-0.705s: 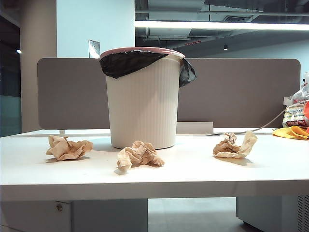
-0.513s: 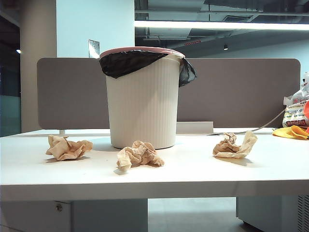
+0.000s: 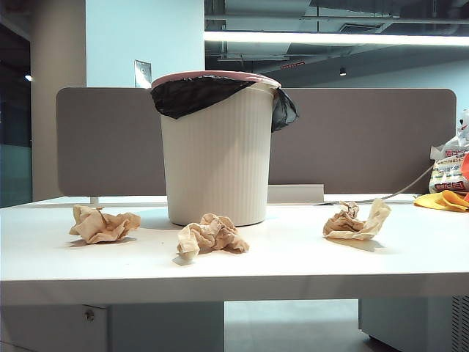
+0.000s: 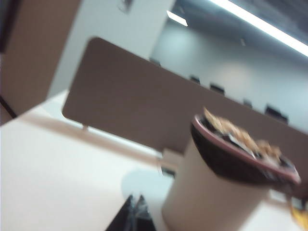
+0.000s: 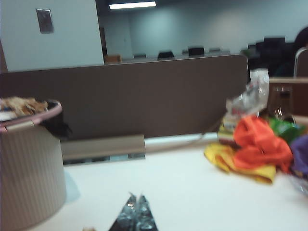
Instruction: Pick up all the trash on the table and put it in the trash can.
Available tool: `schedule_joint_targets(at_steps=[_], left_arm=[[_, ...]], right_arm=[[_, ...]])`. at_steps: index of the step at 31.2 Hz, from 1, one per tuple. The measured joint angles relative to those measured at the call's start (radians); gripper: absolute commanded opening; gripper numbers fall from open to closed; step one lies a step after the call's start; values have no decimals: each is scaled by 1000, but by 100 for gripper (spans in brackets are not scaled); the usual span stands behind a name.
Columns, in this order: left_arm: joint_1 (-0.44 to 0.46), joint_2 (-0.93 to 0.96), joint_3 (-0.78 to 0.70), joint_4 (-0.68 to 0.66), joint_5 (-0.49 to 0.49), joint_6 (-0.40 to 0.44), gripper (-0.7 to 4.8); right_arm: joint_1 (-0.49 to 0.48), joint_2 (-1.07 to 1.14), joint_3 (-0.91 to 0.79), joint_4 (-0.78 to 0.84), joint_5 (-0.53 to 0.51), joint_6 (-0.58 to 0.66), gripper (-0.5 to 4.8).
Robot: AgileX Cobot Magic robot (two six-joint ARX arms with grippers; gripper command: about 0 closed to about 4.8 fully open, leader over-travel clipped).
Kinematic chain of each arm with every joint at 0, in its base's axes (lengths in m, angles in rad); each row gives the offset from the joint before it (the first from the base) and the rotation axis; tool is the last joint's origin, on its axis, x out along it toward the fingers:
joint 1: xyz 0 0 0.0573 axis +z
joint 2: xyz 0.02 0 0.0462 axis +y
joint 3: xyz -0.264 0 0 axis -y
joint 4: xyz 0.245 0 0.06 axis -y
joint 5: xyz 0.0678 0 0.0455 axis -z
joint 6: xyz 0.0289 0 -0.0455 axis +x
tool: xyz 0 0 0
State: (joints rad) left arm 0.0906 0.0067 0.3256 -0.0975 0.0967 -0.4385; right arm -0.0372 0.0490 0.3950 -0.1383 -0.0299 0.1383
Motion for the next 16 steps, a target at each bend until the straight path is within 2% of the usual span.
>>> schedule_joint_targets(at_steps=[5, 12, 16], left_arm=[[0, 3, 108, -172, 53, 75, -5], [0, 118, 299, -225, 98, 86, -5], [0, 241, 447, -284, 102, 113, -5]], right_arm=[[0, 106, 177, -143, -75, 1, -4], [0, 334, 444, -303, -104, 1, -4], [0, 441, 598, -285, -157, 1, -4]])
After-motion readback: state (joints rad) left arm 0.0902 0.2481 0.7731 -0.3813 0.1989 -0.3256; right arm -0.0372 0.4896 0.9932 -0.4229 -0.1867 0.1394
